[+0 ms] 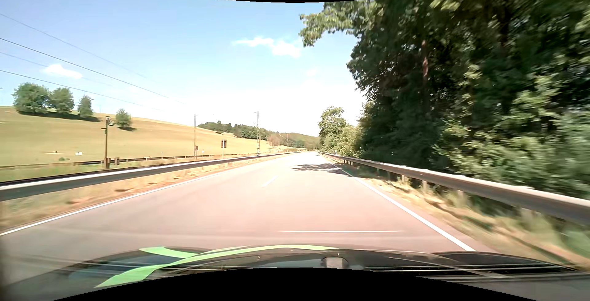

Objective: Follow the waypoints while adhering to traffic rules and regulations

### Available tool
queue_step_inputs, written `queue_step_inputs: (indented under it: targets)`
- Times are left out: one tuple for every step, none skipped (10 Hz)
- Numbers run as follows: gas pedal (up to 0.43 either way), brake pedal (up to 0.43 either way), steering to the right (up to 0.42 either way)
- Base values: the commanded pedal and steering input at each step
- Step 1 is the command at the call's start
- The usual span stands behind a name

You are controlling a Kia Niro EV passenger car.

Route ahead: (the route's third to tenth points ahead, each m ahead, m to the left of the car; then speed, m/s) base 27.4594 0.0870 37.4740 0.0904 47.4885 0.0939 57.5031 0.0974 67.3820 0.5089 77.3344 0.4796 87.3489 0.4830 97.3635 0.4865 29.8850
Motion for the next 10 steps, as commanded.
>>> queue_step_inputs:
  targets:
    - [0.280, 0.000, -0.003]
    - [0.280, 0.000, -0.003]
    - [0.287, 0.000, -0.003]
    - [0.311, 0.000, -0.003]
    - [0.319, 0.000, -0.003]
    - [0.331, 0.000, -0.003]
    - [0.339, 0.000, -0.003]
    - [0.339, 0.000, -0.003]
    - [0.339, 0.000, -0.003]
    - [0.339, 0.000, -0.003]
